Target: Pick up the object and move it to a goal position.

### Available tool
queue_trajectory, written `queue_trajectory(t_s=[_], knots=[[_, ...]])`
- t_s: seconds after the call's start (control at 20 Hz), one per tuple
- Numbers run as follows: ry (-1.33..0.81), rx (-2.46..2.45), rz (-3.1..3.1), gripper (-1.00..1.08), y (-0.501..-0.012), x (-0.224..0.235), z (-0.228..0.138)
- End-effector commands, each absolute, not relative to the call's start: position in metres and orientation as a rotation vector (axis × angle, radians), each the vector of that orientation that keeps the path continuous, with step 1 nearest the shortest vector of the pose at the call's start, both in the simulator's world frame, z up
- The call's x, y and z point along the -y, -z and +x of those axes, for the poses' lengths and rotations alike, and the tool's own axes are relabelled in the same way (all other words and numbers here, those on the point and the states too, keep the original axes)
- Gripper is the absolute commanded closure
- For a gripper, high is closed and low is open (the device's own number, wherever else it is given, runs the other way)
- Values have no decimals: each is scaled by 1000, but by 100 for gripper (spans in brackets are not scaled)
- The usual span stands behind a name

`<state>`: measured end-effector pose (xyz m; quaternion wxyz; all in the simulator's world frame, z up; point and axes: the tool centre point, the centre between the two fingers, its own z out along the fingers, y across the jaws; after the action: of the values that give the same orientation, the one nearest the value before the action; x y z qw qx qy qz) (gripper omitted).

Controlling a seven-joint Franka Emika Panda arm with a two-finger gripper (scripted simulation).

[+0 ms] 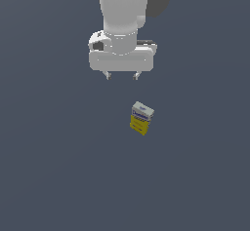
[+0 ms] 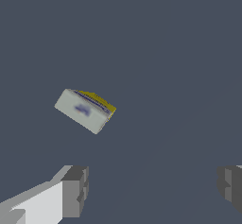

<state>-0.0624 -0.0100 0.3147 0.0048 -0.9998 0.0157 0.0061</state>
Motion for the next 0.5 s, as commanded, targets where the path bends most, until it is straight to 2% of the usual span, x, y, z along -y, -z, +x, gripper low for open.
queue_trajectory(t_s=[0.0,0.45], knots=[[-19,-49,-3132,-92,-315,10,-62],[-5,27,-3160,-92,-315,5,-56]])
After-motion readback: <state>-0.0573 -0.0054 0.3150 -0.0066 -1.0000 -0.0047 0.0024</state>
